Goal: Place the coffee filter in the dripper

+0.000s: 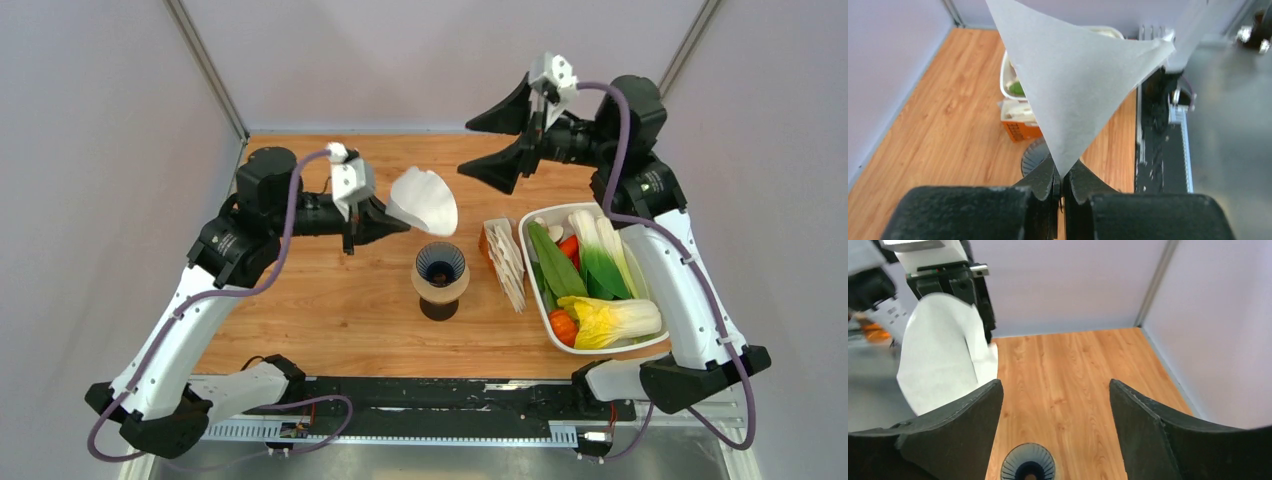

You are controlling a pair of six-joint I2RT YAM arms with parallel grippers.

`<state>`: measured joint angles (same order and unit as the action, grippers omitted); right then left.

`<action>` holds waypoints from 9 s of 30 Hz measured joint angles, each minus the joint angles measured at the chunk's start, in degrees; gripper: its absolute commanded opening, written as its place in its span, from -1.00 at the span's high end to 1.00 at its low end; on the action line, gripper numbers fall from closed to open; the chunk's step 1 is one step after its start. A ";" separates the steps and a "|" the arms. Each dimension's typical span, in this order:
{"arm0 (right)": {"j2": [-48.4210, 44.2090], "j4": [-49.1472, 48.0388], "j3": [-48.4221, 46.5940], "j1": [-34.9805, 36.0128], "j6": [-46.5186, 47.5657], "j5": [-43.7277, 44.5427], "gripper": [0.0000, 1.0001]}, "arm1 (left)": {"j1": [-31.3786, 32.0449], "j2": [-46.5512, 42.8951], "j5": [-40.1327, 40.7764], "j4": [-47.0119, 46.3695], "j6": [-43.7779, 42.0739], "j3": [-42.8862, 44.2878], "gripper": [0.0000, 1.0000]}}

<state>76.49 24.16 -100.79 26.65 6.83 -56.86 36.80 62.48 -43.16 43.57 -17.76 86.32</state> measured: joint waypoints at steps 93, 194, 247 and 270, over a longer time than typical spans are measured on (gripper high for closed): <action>-1.03 -52.81 21.24 10.10 -41.51 18.36 -0.44 | -16.59 4.17 -4.26 -80.00 72.17 -13.31 1.00; -6.36 0.92 25.88 5.99 4.42 -2.47 0.92 | -12.31 11.34 -12.02 7.06 7.32 15.82 -0.12; -3.45 -3.43 21.05 15.19 21.79 31.93 -0.09 | -11.56 6.40 -0.22 -25.33 51.84 -7.41 1.00; -4.17 -2.12 19.93 15.91 21.35 26.84 -0.48 | -8.63 5.18 0.09 -24.90 44.48 -7.41 1.00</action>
<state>72.31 22.04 -80.86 42.57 28.18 -30.02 28.16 67.66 -43.07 18.68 26.72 78.91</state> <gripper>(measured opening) 0.775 0.007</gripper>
